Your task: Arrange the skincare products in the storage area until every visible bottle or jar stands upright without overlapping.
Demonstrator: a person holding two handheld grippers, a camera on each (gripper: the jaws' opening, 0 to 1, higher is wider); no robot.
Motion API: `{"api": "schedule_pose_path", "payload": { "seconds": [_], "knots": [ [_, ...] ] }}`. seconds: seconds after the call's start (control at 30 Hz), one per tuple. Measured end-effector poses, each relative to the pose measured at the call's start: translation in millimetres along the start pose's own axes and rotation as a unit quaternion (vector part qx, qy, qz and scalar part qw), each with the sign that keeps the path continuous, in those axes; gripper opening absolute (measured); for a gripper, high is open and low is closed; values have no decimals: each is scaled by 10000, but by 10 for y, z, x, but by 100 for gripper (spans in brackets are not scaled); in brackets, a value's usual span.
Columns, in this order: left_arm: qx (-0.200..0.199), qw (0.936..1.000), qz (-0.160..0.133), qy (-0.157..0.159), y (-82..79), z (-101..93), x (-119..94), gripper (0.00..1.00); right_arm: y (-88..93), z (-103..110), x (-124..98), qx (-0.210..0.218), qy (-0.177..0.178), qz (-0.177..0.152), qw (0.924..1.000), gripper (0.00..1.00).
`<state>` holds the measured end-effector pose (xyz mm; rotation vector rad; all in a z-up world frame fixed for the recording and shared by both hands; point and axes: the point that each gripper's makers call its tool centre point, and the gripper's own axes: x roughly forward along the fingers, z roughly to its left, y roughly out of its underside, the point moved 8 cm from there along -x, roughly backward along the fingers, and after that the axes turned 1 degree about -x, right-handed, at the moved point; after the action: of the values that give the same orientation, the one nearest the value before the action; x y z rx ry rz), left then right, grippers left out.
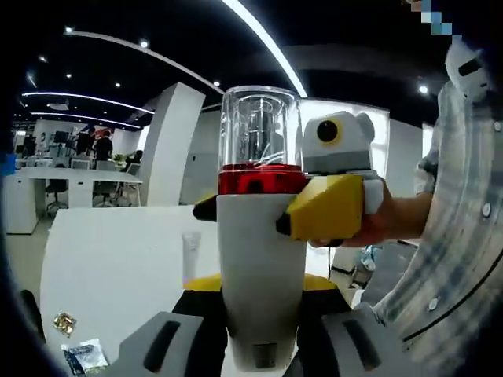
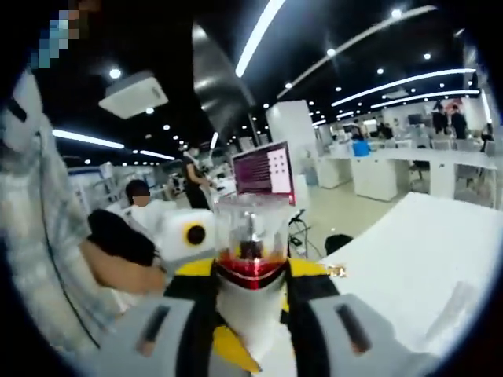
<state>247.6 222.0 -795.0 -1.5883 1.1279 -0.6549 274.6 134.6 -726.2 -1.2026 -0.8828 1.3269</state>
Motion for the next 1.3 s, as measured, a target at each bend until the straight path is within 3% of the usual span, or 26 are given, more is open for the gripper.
{"api": "schedule_pose_path", "payload": {
  "seconds": [0.03, 0.1, 0.37, 0.57, 0.83, 0.9, 0.97, 1.1, 1.2, 1.23, 1.3],
  "knots": [
    [56, 9998, -153, 123, -21, -13, -11, 32, -19, 15, -10, 0, -180, 21, 9998, 33],
    [-10, 9996, -173, 243, -38, -32, -32, 32, -40, 14, -39, -40, -257, 92, 9996, 33],
    [-123, 9984, -253, 482, -19, -88, -16, 31, 4, 50, -80, -89, -230, 218, 9995, 34],
    [-573, 9939, -644, 688, 47, -114, -33, 31, 42, 62, -40, 65, -132, 224, 9996, 34],
    [-764, 9920, -813, 596, 103, -84, -72, 31, 132, 54, 8, 344, 41, 424, 9985, 34],
    [-782, 9921, -813, 541, 115, -68, -79, 31, 154, 49, 20, 567, 138, 414, 9974, 33],
    [-480, 9953, -789, 298, 130, -59, -49, 32, 167, 54, 15, 321, 306, 486, 9978, 31],
    [-292, 9973, -676, 65, 131, -49, -44, 33, 181, 50, -8, 236, 426, 498, 9976, 30],
    [-108, 9992, -257, -290, 181, -37, -76, 33, 181, 48, -30, -3, 634, 514, 9967, 30],
    [-31, 9989, 6, -461, 245, -25, -91, 33, 175, 32, -48, -7, 724, 477, 9962, 30],
    [26, 9966, 251, -787, 337, 6, -111, 38, 159, -4, -85, 81, 818, 387, 9959, 30]
  ]
}}
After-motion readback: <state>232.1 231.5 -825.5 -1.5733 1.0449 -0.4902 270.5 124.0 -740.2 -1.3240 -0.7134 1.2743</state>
